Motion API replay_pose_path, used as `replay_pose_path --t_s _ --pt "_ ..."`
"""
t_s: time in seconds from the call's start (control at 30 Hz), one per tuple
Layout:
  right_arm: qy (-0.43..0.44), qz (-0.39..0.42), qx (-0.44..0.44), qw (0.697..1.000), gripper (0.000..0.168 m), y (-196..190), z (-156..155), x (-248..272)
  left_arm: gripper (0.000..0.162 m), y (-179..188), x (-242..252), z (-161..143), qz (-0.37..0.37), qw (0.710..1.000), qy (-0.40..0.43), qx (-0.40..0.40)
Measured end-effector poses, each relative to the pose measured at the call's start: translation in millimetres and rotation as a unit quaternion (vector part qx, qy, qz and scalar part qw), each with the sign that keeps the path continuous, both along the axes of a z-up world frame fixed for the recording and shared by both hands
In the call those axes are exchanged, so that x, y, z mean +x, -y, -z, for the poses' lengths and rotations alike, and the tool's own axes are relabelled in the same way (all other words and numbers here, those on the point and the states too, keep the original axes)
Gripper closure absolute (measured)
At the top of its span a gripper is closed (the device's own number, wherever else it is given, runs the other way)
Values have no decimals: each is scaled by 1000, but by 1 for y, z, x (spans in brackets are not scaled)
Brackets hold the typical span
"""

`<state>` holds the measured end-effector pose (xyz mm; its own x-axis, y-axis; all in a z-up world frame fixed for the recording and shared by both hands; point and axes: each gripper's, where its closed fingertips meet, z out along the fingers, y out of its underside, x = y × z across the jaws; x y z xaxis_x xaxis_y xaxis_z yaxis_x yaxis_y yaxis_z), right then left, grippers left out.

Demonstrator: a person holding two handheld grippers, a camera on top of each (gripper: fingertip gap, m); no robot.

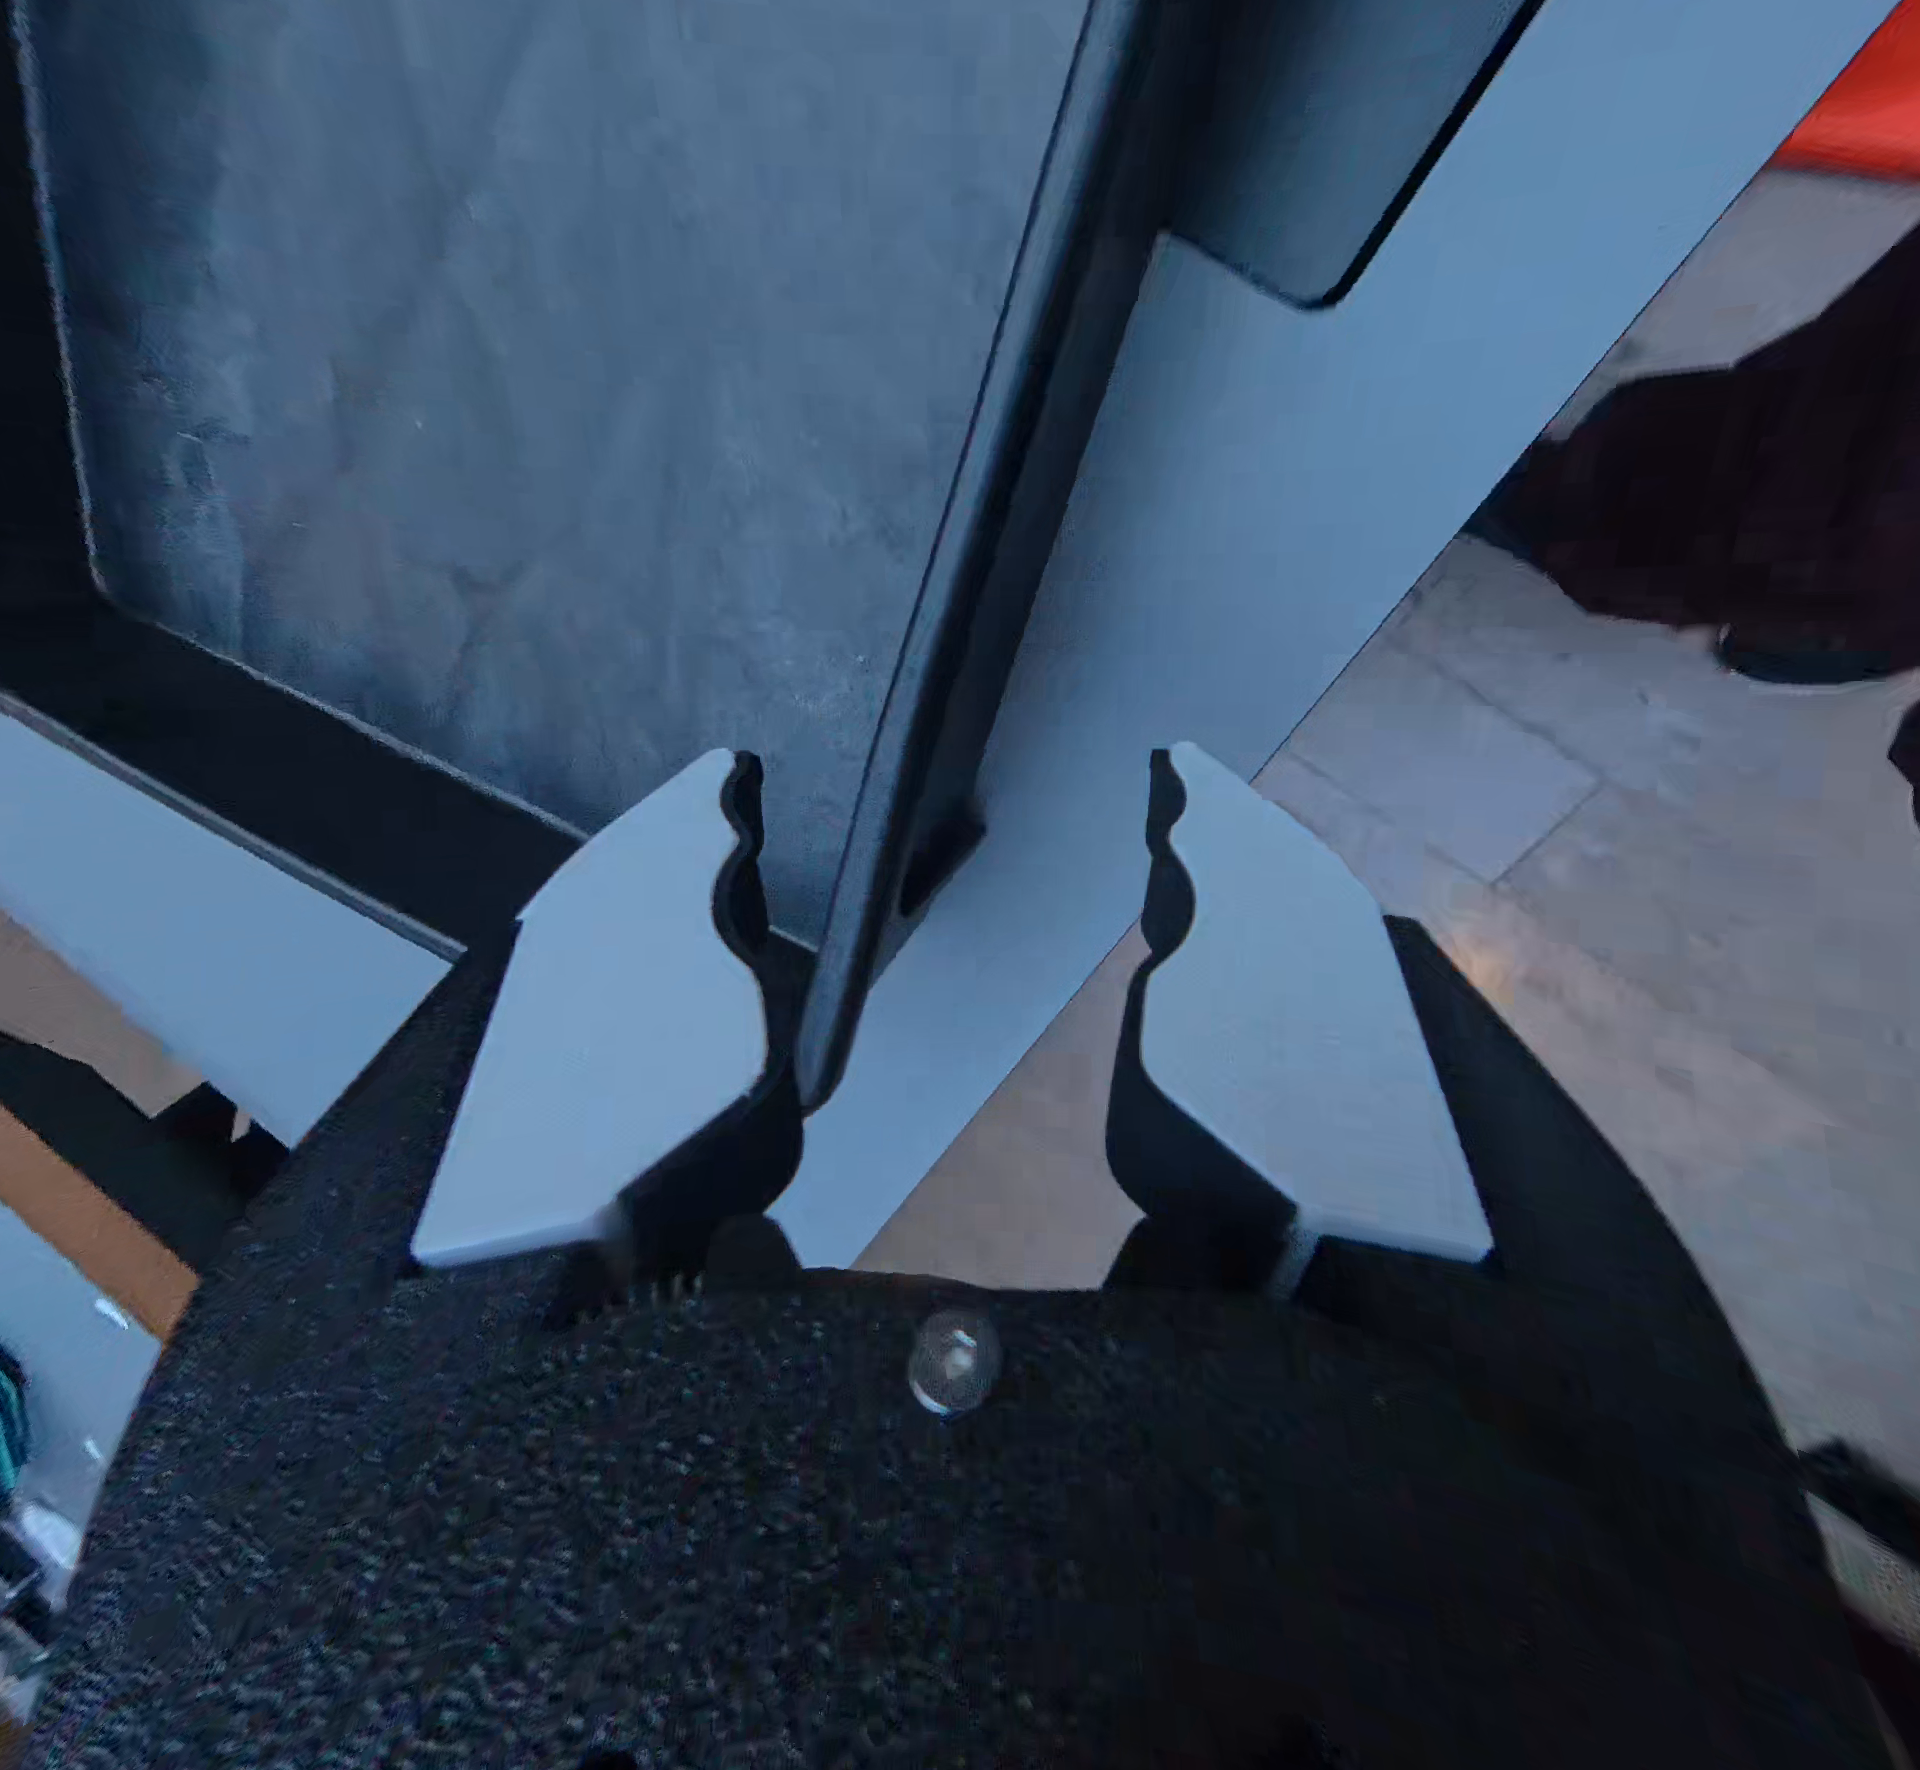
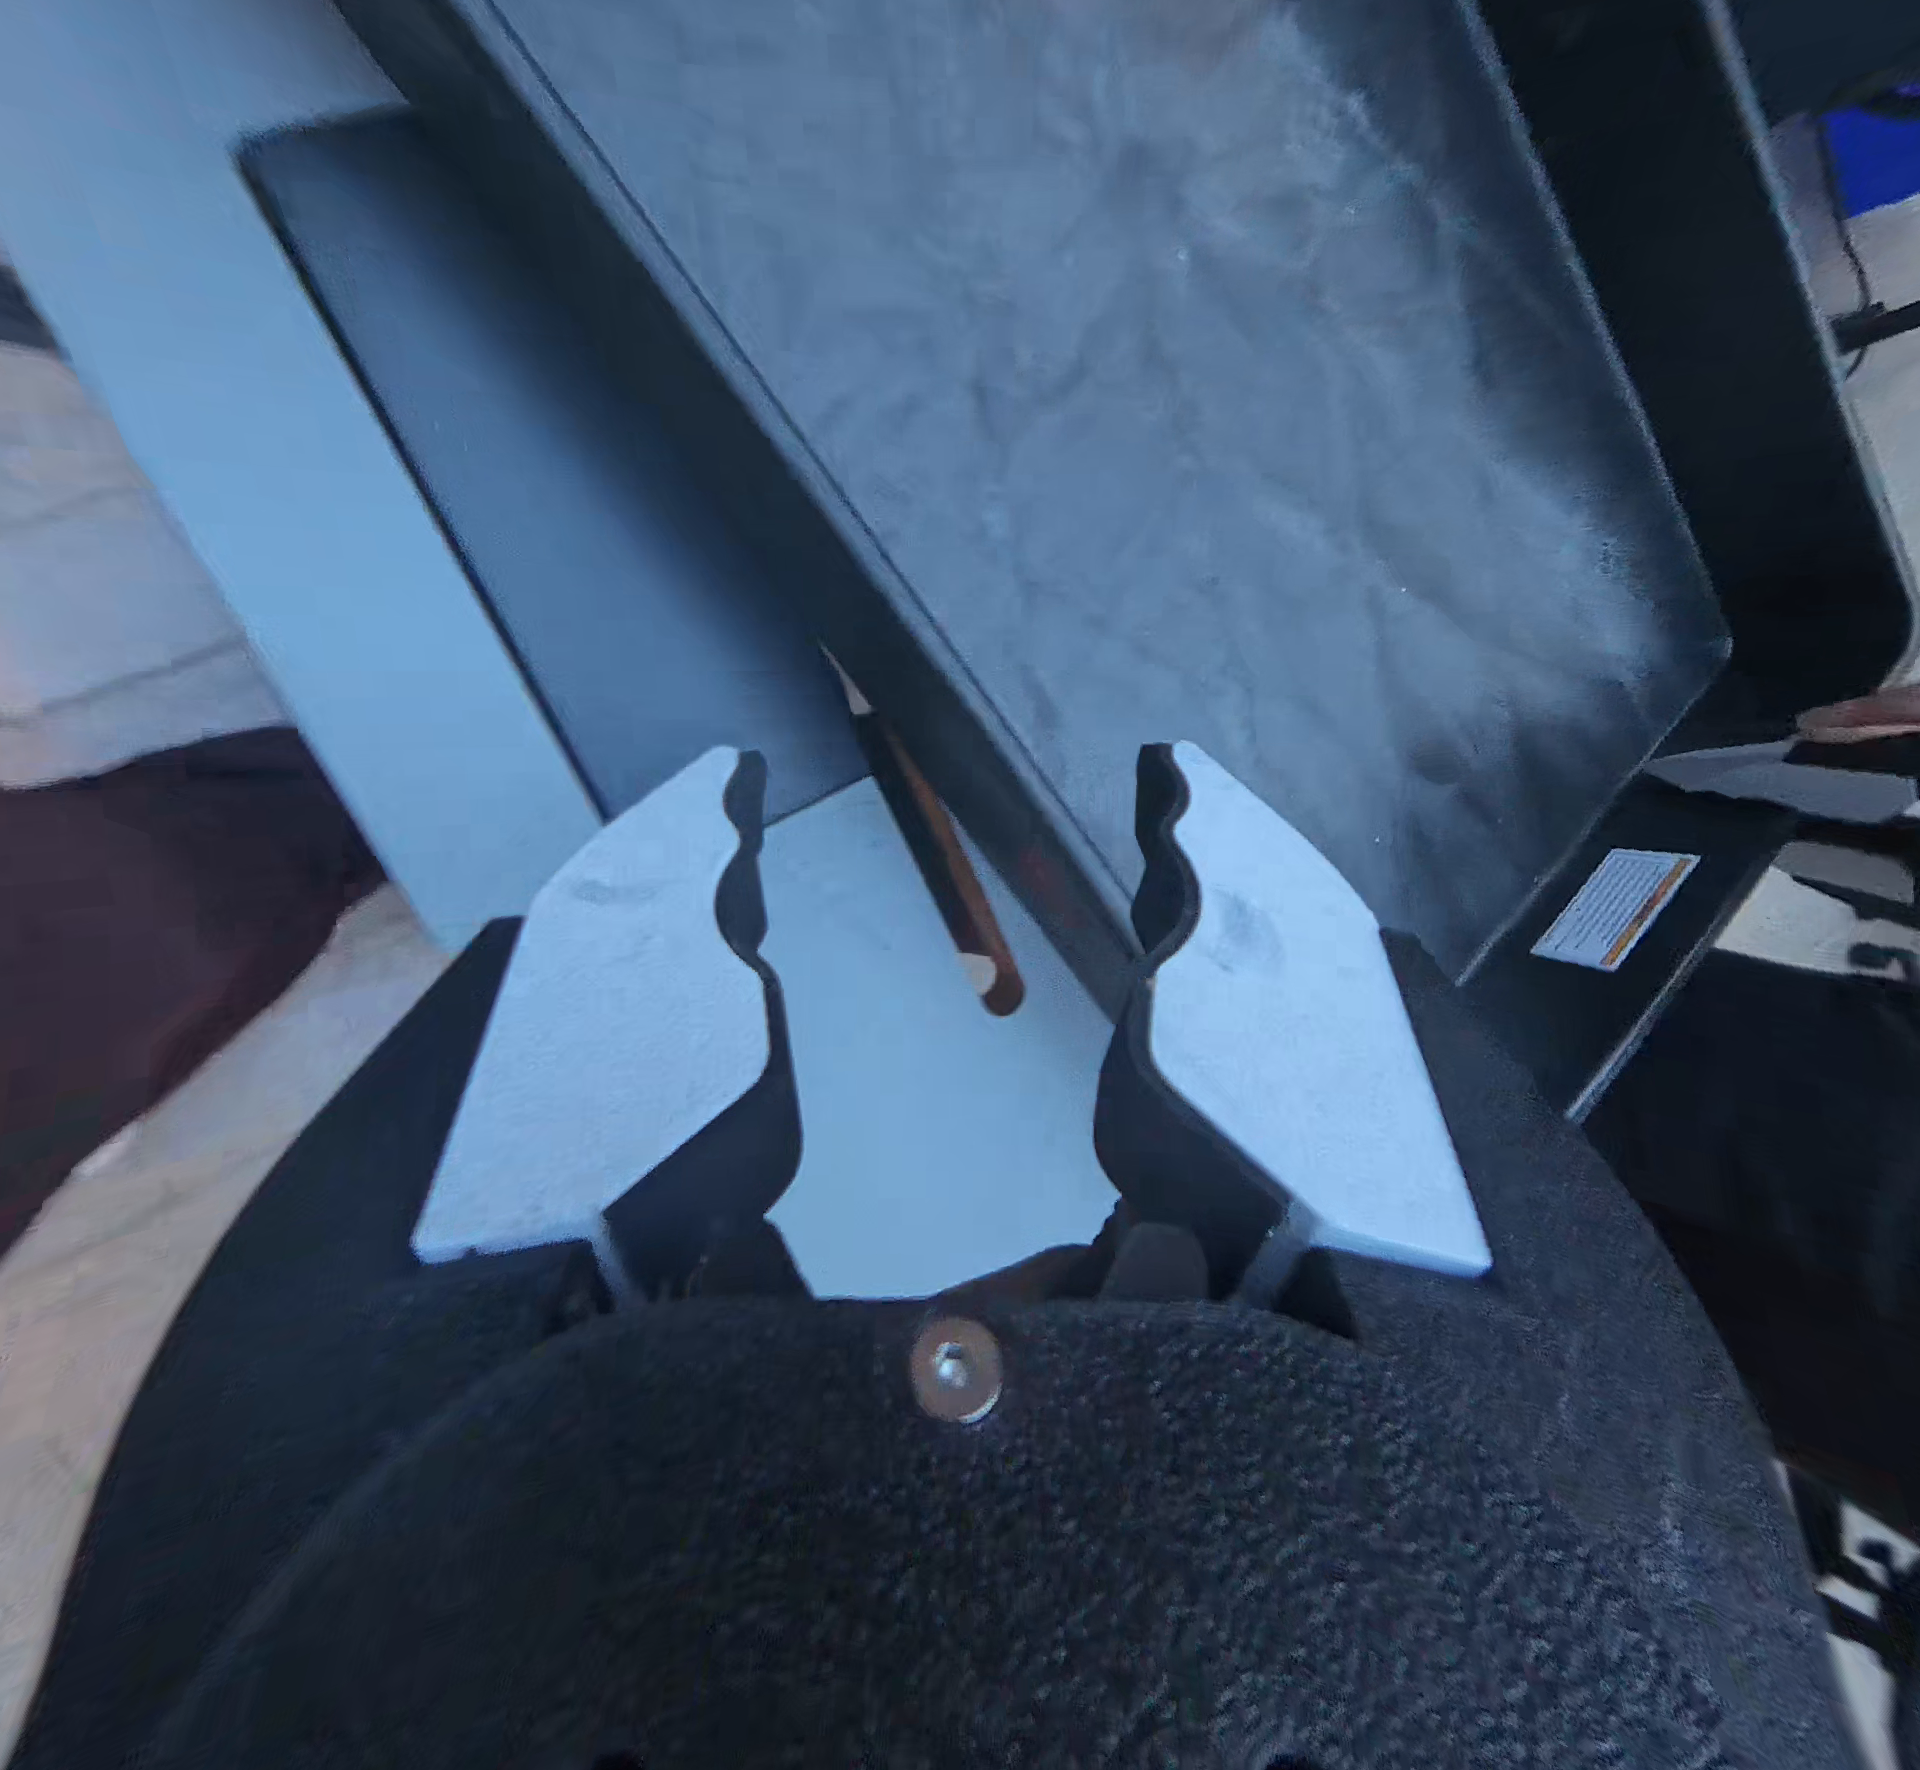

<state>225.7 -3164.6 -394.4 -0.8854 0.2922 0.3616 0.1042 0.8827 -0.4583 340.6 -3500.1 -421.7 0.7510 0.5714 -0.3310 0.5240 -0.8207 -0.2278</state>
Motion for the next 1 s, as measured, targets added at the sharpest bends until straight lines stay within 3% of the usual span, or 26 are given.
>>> replay_pose_path --t_s 0.13,0.27,0.37,0.43,0.53,0.6,0.8,1.0 --pt "41 -59 112 991 91 -6 46 -36 90 29 -10 36 51 994 78 -55" --pt "84 -123 221 964 88 -27 72 -46 99 42 -7 62 94 982 146 -77" --pt "110 -145 298 937 88 -54 89 -55 126 55 0 81 125 967 191 -115" --pt "127 -149 335 922 95 -71 100 -58 147 63 -5 89 138 962 186 -146" --pt "135 -153 380 902 128 -88 119 -60 149 60 -3 92 166 953 225 -120" --pt "123 -163 394 896 154 -88 122 -66 149 60 -3 91 182 950 219 -126" --pt "127 -196 429 872 156 -89 118 -66 148 62 -3 88 203 944 226 -130" --pt "149 -202 432 867 157 -80 95 -57 150 75 -1 65 169 947 241 -126"
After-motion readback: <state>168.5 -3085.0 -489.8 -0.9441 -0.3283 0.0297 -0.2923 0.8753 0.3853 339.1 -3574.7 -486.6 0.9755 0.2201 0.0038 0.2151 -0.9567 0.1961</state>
